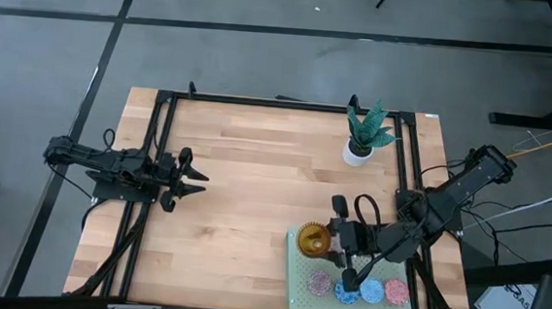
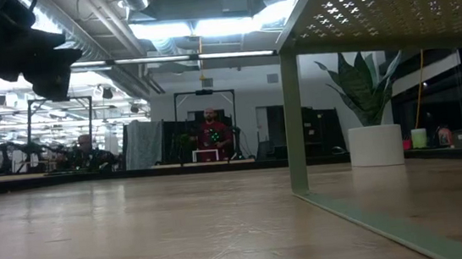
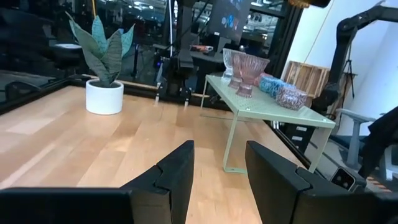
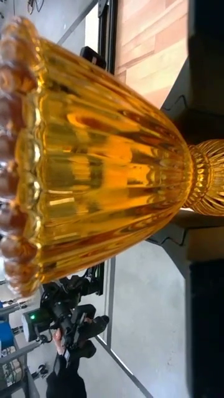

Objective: Pick & Place candle stick holders
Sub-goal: Put the brown glass candle holder on the shelf

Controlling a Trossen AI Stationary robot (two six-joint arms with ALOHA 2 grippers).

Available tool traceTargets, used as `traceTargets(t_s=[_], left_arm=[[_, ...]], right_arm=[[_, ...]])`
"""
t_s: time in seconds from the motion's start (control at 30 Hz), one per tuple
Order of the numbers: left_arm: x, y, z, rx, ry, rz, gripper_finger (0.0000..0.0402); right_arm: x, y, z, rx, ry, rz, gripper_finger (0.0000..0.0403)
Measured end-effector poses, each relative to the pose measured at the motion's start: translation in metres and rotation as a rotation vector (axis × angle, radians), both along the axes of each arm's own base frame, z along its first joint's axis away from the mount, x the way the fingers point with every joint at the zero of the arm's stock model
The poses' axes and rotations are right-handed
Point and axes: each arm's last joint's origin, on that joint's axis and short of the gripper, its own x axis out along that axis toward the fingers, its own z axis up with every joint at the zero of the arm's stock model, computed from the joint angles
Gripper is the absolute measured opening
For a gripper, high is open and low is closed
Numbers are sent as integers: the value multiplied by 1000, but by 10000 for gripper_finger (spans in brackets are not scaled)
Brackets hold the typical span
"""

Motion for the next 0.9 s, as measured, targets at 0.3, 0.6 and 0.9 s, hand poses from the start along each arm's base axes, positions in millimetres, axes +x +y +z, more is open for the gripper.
traceTargets(t_s=[0.3,0.6,0.9], left_arm=[[0,0,0,0,-1,-4,141],[0,0,0,0,-1,-4,141],[0,0,0,0,-1,-3,141]], right_arm=[[-18,-2,-23,57,-16,10,128],[-50,-18,-63,145,-143,-68,128],[-76,-29,-70,173,-128,-43,128]])
